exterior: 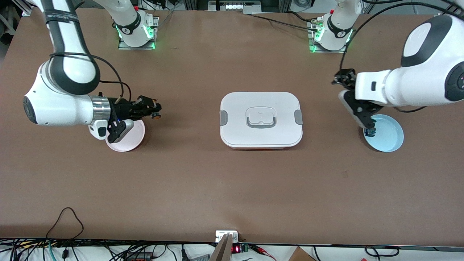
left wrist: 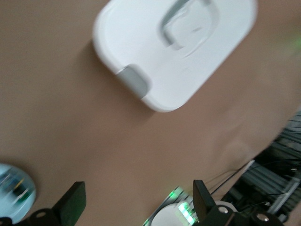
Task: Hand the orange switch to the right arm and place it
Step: 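Move the switch over the white plate while the left gripper returns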
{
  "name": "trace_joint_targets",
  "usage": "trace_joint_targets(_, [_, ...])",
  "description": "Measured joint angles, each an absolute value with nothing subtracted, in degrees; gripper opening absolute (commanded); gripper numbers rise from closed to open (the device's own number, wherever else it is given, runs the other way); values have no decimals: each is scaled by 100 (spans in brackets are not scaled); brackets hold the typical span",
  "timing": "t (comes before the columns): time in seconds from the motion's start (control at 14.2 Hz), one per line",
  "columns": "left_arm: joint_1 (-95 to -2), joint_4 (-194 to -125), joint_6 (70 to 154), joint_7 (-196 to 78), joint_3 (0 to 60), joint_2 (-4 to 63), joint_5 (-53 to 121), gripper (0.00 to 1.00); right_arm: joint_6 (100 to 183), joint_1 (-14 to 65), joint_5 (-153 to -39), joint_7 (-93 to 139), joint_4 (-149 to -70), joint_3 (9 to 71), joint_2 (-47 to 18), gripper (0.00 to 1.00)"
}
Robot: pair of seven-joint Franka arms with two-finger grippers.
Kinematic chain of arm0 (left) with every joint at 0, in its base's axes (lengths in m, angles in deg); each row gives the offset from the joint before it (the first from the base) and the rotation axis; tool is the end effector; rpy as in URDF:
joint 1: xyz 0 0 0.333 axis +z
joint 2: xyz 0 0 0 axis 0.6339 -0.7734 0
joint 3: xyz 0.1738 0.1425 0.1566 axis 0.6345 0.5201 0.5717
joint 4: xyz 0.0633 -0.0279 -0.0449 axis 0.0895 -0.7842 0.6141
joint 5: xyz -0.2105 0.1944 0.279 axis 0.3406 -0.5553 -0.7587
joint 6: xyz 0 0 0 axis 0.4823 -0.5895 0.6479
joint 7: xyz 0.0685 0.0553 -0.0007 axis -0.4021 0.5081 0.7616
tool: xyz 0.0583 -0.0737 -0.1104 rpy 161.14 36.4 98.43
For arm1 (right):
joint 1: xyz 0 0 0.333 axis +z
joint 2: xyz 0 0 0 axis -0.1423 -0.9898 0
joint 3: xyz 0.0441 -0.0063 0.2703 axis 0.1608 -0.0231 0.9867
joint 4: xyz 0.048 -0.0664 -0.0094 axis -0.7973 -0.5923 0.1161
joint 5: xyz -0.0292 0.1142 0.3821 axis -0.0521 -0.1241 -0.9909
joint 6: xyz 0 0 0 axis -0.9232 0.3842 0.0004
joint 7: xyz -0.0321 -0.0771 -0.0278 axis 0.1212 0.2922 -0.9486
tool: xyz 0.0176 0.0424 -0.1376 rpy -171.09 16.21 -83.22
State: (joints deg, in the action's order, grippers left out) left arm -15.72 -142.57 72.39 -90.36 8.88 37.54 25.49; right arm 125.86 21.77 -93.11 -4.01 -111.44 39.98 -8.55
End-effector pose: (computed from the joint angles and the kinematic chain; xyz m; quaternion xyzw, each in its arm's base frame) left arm 0.5638 -0.1241 0.4472 0.9174 -0.3459 -0.1627 0.1109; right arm 0.5750 0.1543 0.3035 -0.9234 -0.2353 0.1001 0.2862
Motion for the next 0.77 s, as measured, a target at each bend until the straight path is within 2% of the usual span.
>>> trace_joint_targets(0.28, [-1540, -13927, 7092, -8709, 946, 3755, 1084, 100, 12866, 2174, -7479, -1363, -11144, 3995, -807, 0])
trace_joint_targets(0.42, [-1675, -13754, 7101, -8450, 1255, 3788, 897, 100, 13035, 2175, -6881, -1864, -11157, 3995, -806, 0])
trace_joint_targets(0.56, [-2245, -13660, 7147, -7935, 2099, 3930, 1120, 100, 13296, 2175, -6449, -2517, -11211, 3995, -806, 0])
trace_joint_targets(0.77, [-3181, -13833, 7904, -7396, 3579, 4333, 1897, 100, 13924, 2108, -6242, -3543, -11554, 3978, -799, 0])
